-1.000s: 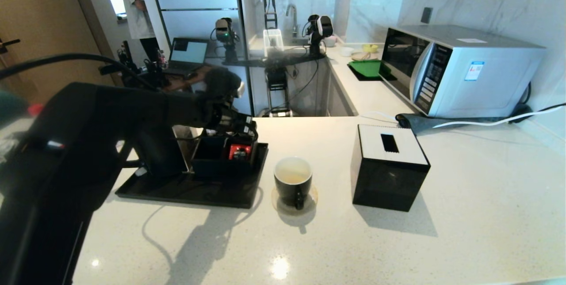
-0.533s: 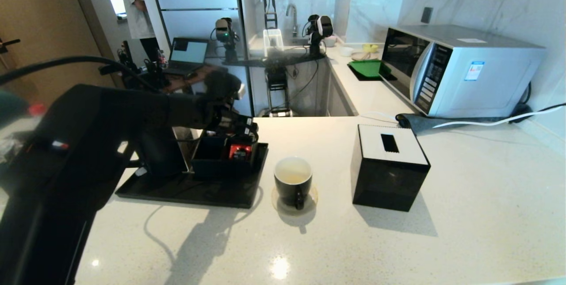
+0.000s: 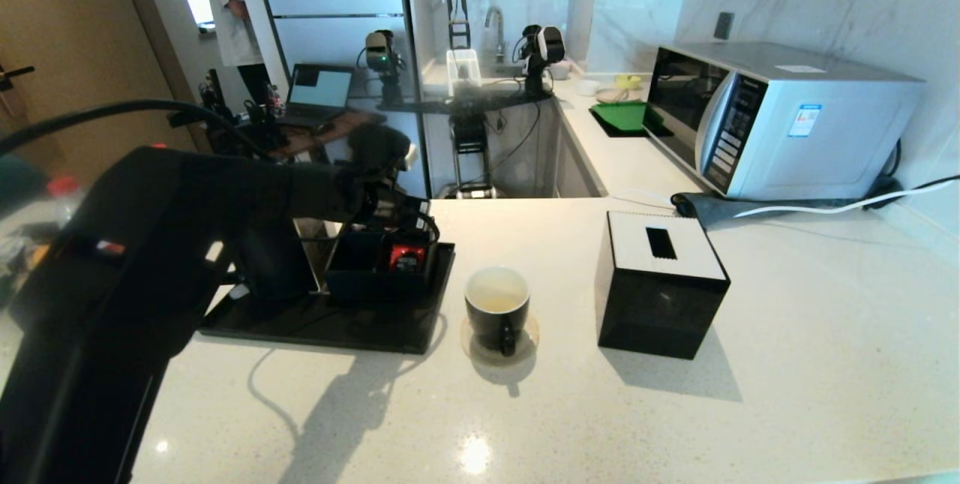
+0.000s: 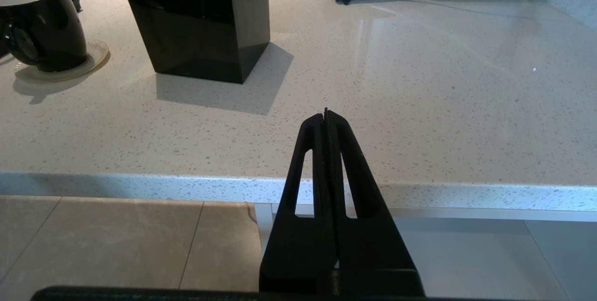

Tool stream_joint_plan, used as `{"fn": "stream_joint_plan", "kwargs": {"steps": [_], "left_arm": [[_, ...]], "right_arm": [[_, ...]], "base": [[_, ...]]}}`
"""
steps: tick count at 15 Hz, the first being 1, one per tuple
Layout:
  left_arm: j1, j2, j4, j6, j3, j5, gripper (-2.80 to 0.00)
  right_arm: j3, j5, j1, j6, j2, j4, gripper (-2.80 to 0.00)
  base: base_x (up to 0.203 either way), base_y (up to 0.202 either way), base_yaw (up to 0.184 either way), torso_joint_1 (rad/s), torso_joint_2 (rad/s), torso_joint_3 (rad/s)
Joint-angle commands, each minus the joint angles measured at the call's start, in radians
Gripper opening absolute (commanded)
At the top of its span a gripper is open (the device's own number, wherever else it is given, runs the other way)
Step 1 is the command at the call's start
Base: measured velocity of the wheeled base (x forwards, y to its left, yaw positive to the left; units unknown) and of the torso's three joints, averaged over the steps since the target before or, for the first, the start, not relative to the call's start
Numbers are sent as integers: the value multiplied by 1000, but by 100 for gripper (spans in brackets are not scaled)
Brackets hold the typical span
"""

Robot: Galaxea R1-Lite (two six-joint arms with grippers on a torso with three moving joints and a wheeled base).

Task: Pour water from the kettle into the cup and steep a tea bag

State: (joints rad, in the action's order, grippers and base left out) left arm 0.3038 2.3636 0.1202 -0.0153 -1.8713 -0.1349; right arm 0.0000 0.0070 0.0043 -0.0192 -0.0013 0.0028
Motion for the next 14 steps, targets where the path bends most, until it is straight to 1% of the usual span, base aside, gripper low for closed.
{"fn": "stream_joint_plan", "kwargs": {"steps": [1, 14], "left_arm": [[0, 5, 1, 0, 1, -2, -280], [1, -29, 1, 1, -2, -3, -280]], "right_arm": [[0, 1, 0, -1, 1, 0, -280], [0, 1, 0, -1, 1, 0, -280]], "base": [[0, 0, 0, 0, 0, 0], [0, 0, 0, 0, 0, 0]]}}
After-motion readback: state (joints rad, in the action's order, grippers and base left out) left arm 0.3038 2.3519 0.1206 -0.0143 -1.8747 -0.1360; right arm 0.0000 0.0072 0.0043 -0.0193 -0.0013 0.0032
